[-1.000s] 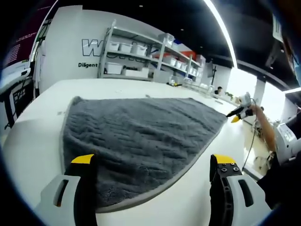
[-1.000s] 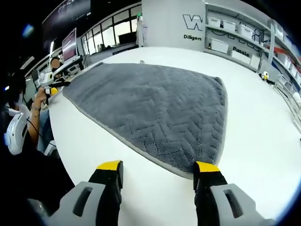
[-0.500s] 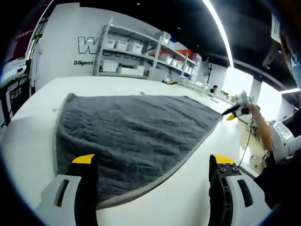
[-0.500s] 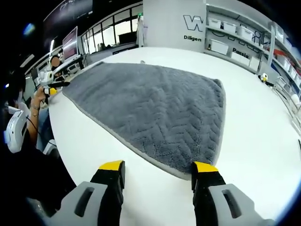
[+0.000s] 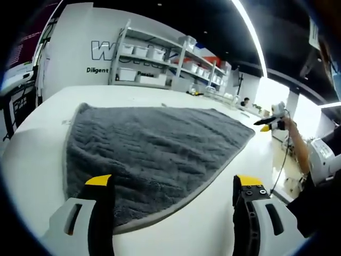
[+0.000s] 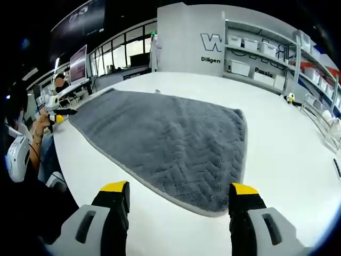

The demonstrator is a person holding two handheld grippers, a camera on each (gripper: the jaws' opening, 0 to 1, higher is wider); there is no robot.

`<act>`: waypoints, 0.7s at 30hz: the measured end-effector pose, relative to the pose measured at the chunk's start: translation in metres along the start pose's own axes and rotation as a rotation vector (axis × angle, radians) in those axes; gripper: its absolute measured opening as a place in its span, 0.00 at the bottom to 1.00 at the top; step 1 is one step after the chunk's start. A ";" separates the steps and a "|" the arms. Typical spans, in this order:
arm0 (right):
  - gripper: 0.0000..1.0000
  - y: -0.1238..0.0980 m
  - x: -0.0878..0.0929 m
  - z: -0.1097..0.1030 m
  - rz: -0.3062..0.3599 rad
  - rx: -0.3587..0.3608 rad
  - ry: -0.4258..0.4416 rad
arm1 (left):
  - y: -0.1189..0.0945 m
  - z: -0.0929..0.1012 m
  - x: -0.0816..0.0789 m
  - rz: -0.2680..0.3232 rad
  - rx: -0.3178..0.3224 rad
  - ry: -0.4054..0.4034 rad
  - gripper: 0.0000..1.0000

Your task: Open the folded towel by lifting each exposed corner and separating the folded layers until the towel lies flat within the target outline without major curled edges

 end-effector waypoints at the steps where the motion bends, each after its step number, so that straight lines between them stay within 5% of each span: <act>1: 0.74 0.000 0.000 0.000 -0.002 0.003 -0.001 | -0.001 -0.002 0.000 -0.001 -0.005 -0.002 0.84; 9: 0.76 -0.003 0.001 -0.001 -0.009 0.013 -0.007 | 0.001 -0.005 0.003 -0.065 -0.044 0.066 0.78; 21: 0.81 -0.007 0.006 -0.002 -0.034 0.020 -0.021 | -0.005 -0.015 0.002 -0.054 -0.063 0.053 0.75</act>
Point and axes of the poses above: the point that each gripper's makers call its tool centre point, and the gripper's own axes: y roughly forward along the fingers, z roughly to its right, x roughly out of its underside, the point moved 4 cm from there along -y, roughly backward along the fingers, and after that the axes turned 7 degrees about x, right-handed, at the moved point
